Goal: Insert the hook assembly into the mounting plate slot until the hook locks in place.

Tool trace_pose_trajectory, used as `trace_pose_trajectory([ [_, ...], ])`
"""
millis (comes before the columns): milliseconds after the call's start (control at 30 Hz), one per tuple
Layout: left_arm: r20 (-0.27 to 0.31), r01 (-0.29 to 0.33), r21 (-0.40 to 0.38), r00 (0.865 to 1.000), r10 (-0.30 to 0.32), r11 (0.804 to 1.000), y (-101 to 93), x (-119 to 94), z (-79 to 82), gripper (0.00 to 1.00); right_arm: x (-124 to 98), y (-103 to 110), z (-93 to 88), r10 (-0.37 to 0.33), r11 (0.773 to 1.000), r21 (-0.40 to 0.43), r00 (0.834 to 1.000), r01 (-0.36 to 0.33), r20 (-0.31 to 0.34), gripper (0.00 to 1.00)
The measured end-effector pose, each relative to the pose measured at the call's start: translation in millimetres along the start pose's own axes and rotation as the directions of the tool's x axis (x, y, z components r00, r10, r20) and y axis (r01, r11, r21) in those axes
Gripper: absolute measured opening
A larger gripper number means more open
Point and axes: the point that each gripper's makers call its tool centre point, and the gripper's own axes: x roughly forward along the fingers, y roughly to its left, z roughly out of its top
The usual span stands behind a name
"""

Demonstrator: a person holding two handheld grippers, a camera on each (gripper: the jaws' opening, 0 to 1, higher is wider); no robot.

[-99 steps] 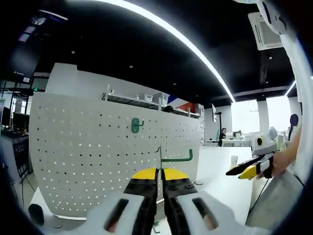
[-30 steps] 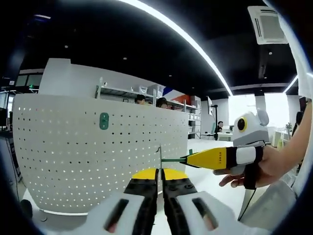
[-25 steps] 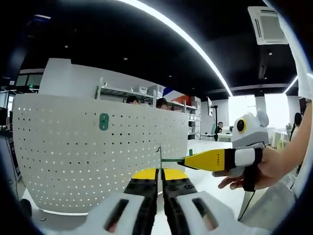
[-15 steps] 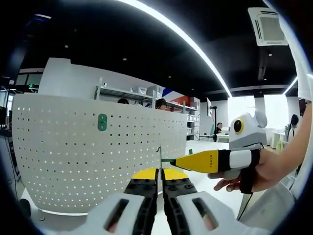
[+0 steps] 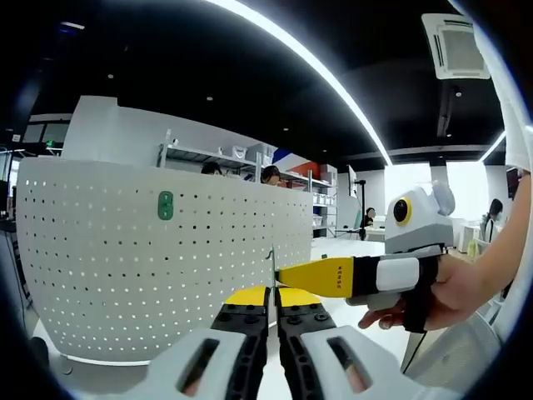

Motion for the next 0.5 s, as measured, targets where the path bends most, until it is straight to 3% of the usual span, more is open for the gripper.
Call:
trace_pose_trajectory([
  [500, 0.008, 0.003, -0.007, 1.000, -0.003, 1.000, -1.8, -0.1, 1.5, 0.02, -1.8, 2.2, 2.4, -0.037, 0.999, 0.002, 0.999, 0.036, 0.027, 0.01],
])
